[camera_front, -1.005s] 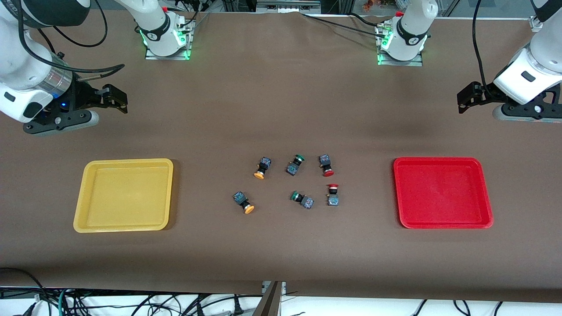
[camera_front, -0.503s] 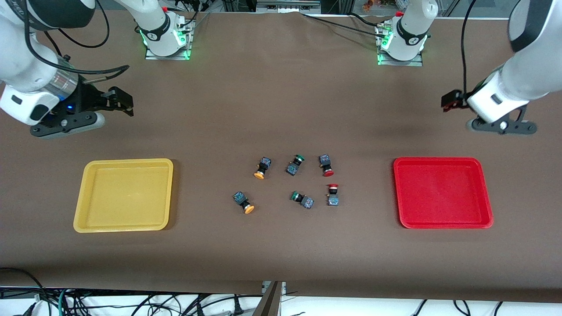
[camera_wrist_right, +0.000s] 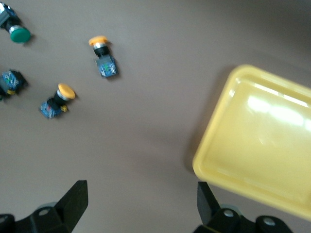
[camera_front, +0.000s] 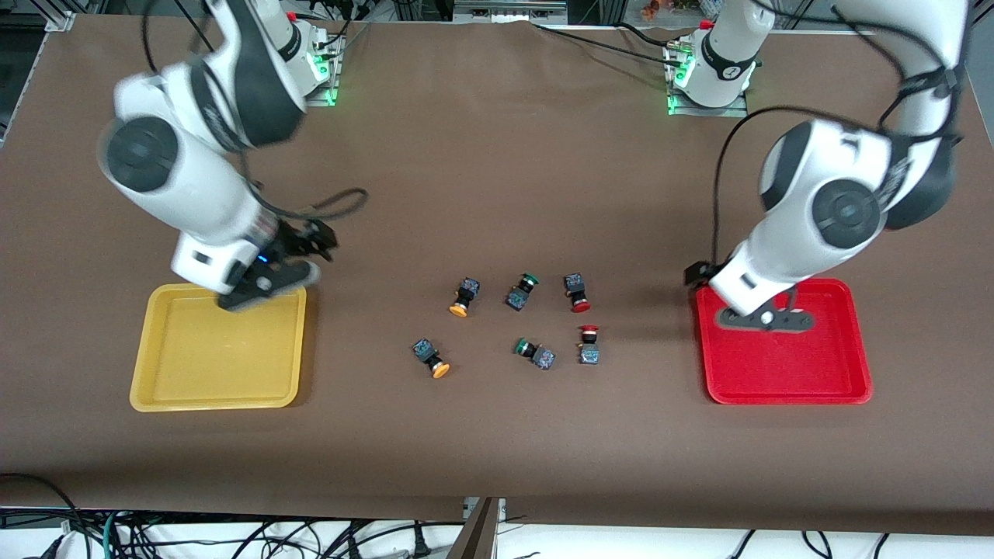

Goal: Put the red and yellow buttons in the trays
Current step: 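Move the right gripper toward a yellow button while the left gripper approaches a red button, then grasp the yellow button with the right gripper while the left gripper grasps the red button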

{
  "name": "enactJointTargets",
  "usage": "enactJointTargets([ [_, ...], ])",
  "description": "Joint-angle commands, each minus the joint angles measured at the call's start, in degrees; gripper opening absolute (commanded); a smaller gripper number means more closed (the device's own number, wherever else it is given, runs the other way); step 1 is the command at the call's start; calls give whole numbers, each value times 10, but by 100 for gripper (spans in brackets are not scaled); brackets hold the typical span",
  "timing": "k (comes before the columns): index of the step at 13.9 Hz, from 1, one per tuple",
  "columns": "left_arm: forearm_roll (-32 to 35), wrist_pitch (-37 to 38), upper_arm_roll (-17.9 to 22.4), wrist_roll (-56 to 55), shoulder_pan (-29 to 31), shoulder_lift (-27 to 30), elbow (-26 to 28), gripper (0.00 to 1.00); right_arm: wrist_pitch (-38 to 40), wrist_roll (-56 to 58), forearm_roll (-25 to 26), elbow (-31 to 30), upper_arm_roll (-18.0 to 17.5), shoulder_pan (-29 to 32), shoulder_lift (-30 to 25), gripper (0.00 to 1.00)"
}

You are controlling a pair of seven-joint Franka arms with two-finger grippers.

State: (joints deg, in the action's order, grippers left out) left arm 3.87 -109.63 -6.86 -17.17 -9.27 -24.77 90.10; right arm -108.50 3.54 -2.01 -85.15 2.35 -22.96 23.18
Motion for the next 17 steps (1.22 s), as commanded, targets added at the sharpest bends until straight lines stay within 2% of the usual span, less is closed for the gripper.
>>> enactJointTargets([
  [1, -10, -28, 4, -60, -36, -128, -132, 100, -53, -6, -22, 91, 3, -20, 115, 99],
  [2, -11, -57, 4, -67, -46, -154, -145, 100, -92, -24, -26, 100, 3, -30, 144, 100],
  [7, -8, -267, 4, -114, -85, -237, -131, 100, -264, -35, -28, 104, 3, -54, 251, 99],
  [10, -5, -284, 4, -113, -96, -251, -116, 100, -293, -39, -47, 102, -1, -59, 273, 99],
  [13, -3, -286, 5, -116, -114, -250, -87, 100, -293, -57, -48, 99, -1, -71, 283, 99],
  [17, 0, -328, 5, -118, -115, -251, -55, 100, -322, -59, -48, 97, -1, -74, 303, 98],
])
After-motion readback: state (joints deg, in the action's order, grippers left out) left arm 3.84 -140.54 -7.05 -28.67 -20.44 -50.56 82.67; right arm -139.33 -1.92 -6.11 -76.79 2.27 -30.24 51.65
